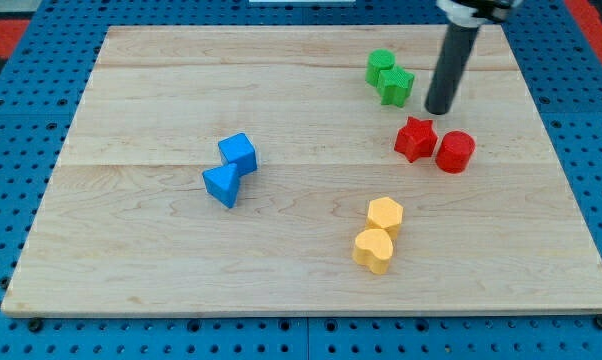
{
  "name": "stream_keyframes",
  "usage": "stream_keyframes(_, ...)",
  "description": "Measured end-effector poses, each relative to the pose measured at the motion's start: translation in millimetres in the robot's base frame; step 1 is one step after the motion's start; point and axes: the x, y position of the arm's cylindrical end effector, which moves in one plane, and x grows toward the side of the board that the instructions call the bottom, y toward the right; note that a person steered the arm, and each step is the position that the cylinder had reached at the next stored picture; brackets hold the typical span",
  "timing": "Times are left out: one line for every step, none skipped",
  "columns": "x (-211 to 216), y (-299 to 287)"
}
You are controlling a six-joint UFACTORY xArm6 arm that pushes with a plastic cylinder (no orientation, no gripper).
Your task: Separate the green star from the green circle
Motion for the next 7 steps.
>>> stream_keyframes(-17.6,-29.4)
stream_keyframes(-22.2,-75.2)
stream_keyframes(-17.5,-72.2)
stream_keyframes(-28.5,-72.5)
stream_keyframes(-66.1,-41.2)
stream_keyframes(-39.1,-39.5)
stream_keyframes(-35.8,-82.9)
